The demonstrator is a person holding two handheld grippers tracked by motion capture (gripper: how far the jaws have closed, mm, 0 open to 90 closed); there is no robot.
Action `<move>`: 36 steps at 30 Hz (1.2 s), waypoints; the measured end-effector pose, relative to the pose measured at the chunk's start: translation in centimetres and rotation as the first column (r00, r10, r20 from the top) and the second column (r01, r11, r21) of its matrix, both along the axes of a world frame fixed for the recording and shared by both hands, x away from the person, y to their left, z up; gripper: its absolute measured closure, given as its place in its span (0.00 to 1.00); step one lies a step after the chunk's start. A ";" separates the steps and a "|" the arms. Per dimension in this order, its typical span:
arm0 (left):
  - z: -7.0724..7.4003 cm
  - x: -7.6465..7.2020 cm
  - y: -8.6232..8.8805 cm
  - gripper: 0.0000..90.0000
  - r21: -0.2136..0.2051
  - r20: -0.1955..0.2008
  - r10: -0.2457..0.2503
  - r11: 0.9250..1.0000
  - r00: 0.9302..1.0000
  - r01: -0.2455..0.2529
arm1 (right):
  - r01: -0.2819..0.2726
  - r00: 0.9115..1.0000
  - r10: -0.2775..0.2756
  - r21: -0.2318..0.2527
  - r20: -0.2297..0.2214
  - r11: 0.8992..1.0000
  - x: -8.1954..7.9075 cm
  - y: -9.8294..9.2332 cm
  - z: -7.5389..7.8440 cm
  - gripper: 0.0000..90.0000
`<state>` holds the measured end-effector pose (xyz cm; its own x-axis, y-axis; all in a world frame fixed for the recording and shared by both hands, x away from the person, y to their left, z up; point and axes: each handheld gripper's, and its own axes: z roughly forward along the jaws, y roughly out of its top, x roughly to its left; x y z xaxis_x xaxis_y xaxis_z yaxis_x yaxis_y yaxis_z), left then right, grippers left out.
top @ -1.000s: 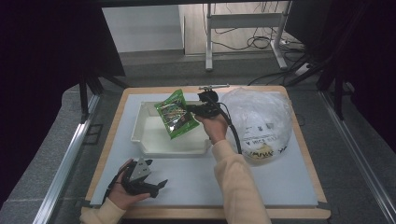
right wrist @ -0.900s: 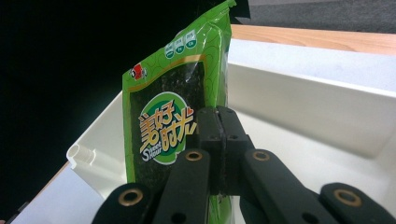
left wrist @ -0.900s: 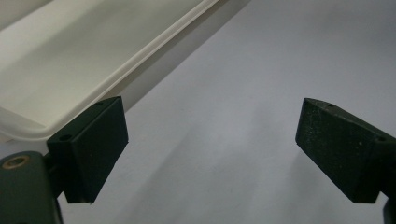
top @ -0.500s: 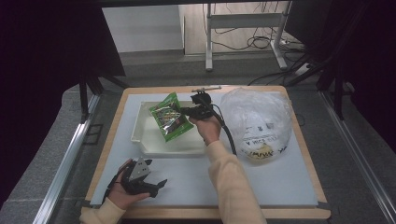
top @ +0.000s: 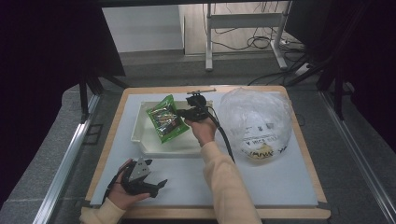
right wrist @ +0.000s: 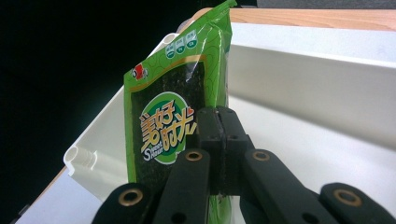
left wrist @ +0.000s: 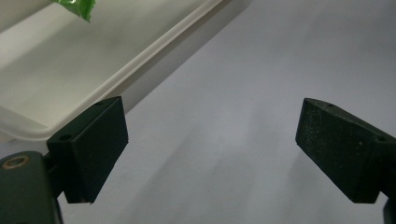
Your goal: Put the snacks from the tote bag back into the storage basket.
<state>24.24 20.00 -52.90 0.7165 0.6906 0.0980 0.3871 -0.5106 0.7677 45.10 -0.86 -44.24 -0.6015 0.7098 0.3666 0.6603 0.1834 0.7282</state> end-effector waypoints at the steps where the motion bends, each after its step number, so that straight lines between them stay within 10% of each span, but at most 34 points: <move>1: 0.0 0.0 0.0 0.10 0.000 0.000 0.000 1.000 1.000 0.000 | 0.000 1.000 0.000 -0.002 0.000 1.000 0.0 0.1 -0.1 1.00; 36: 0.2 0.0 0.1 0.10 -0.017 0.003 0.001 1.000 1.000 -0.001 | 0.079 0.995 -0.083 -0.069 -0.060 0.994 0.7 4.1 -4.3 1.00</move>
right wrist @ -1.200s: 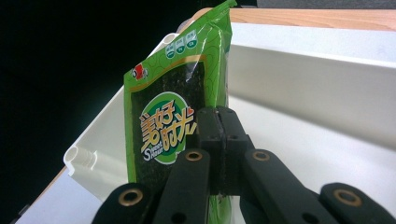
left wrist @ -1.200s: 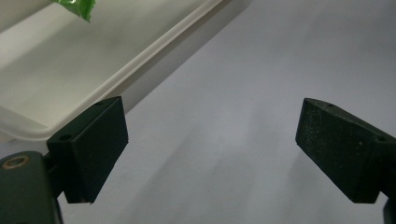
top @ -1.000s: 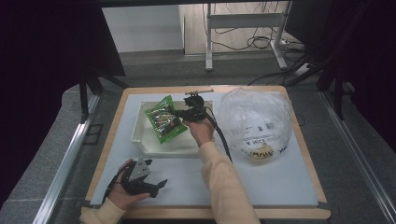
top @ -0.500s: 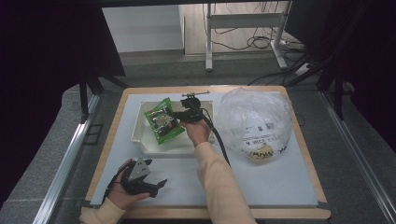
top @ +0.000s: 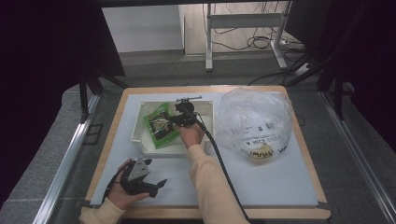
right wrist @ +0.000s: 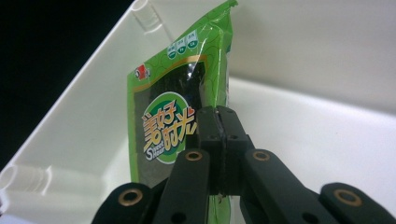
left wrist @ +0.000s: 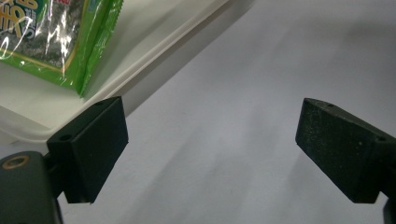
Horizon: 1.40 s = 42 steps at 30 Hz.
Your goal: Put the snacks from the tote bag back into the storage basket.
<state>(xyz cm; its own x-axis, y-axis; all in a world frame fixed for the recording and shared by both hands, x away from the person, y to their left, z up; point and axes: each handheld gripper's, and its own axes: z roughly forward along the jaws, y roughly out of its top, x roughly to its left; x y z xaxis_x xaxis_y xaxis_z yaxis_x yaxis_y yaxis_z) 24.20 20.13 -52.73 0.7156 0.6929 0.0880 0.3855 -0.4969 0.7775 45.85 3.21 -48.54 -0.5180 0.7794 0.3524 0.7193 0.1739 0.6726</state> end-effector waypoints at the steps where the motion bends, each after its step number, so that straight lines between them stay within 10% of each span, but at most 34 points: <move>1: 0.0 0.0 0.0 0.10 0.000 0.000 0.000 1.000 1.000 0.000 | 0.000 1.000 0.000 0.000 0.000 1.000 0.0 0.0 0.0 1.00; 10: 0.1 0.0 0.1 0.10 -0.001 0.002 -0.002 1.000 1.000 0.002 | 0.057 0.998 -0.058 -0.052 -0.015 0.997 -0.1 1.1 -1.7 0.97; 17: 0.1 0.0 0.1 0.10 -0.002 0.002 0.000 1.000 1.000 0.000 | -0.012 1.000 0.009 -0.116 -0.025 0.993 -0.4 1.4 -2.2 0.77; 42: -0.3 0.1 0.2 0.10 0.021 -0.002 0.023 0.999 1.000 -0.023 | -0.172 0.971 0.175 -0.030 0.162 0.985 -4.0 -5.3 3.5 0.54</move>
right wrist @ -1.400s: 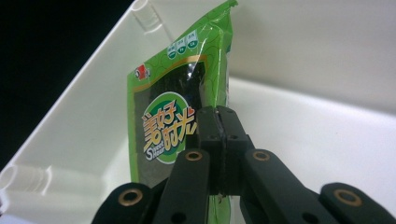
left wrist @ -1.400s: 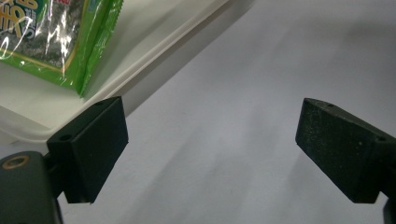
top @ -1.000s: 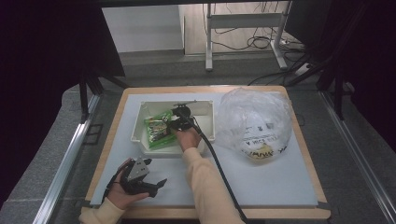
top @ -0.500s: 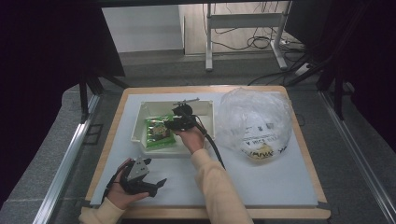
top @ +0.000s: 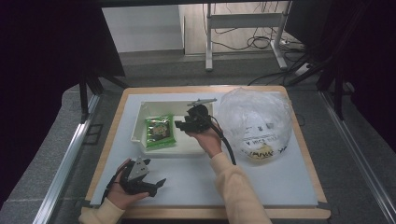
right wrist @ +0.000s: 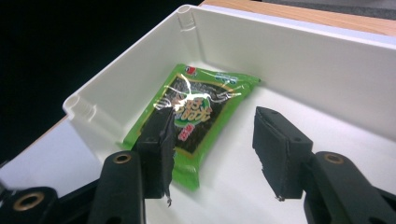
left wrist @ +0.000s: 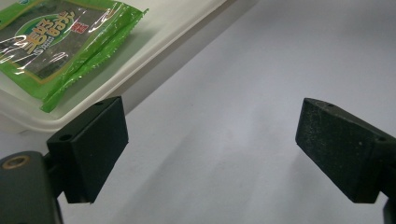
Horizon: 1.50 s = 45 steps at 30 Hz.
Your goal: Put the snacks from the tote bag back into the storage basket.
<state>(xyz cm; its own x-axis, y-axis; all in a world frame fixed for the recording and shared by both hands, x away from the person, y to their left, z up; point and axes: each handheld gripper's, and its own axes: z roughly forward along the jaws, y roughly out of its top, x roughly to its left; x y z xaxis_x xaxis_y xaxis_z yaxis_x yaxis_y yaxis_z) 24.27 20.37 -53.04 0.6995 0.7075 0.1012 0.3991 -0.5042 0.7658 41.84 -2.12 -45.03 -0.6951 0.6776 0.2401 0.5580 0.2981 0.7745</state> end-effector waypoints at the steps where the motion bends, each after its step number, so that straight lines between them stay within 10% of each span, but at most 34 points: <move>1: 0.0 0.0 0.0 0.10 0.000 0.002 0.000 1.000 1.000 0.000 | -0.004 1.000 0.004 -0.002 0.003 1.000 -0.2 -0.4 0.1 0.54; 20: -0.4 -0.2 0.0 0.10 0.019 0.000 0.024 1.000 1.000 -0.024 | -0.078 0.982 0.075 0.012 0.176 0.997 -7.6 -10.4 1.7 0.46; 34: -0.5 0.0 0.3 0.10 0.013 -0.003 0.056 0.998 0.998 -0.056 | 0.030 0.986 -0.022 -0.043 0.167 0.999 -11.2 -19.7 -2.8 0.44; 45: -0.4 0.0 0.4 0.10 0.017 0.003 0.048 0.999 0.999 -0.048 | 0.040 0.985 -0.028 -0.067 0.173 0.997 -11.9 -20.1 -3.8 0.43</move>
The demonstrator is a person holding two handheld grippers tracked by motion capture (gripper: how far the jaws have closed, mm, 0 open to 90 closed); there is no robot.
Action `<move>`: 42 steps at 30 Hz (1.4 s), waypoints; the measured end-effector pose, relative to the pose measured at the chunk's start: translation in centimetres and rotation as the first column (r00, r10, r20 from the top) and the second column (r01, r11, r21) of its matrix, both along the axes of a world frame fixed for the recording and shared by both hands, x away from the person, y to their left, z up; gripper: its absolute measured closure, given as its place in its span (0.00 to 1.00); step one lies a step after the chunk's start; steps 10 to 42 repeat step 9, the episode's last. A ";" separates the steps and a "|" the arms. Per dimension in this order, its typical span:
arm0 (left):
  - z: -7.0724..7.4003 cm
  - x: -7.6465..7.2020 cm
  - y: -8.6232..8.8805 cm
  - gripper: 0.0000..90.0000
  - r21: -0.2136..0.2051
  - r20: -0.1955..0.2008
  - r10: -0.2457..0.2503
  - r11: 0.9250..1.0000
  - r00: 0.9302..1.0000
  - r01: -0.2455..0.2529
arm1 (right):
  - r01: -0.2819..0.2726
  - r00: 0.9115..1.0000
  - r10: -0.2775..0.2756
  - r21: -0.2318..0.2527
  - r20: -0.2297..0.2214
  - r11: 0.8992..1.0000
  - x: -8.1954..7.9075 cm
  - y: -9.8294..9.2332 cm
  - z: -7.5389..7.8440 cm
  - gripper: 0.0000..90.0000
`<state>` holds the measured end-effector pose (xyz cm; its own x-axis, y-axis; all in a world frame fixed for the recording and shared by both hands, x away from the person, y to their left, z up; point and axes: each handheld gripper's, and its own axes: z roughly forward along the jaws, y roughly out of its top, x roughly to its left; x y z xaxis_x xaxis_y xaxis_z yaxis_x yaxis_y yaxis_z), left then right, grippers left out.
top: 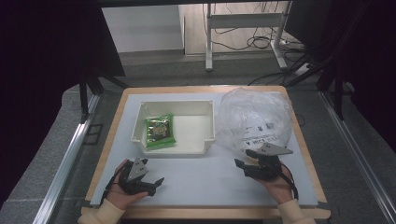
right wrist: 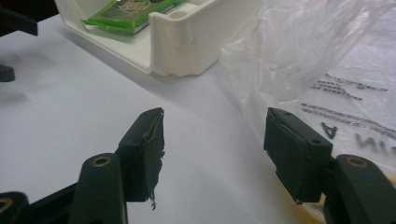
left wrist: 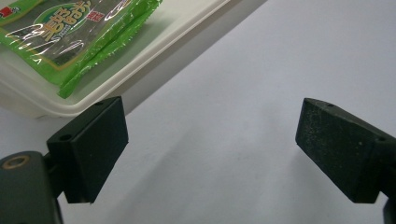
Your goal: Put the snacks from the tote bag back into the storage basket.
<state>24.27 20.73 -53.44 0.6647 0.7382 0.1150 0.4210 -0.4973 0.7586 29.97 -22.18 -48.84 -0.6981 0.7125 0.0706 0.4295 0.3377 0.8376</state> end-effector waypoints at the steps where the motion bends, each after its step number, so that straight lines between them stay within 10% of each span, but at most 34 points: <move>1: 0.0 0.0 0.0 0.10 -0.001 0.001 0.001 1.000 1.000 -0.001 | -0.001 1.000 0.001 0.001 -0.002 1.000 0.0 0.0 -0.1 0.43; 42: 0.0 0.1 0.1 0.10 -0.003 0.003 0.004 1.000 1.000 -0.004 | -0.003 1.000 0.003 -0.017 -0.010 1.000 0.1 0.2 -0.5 0.42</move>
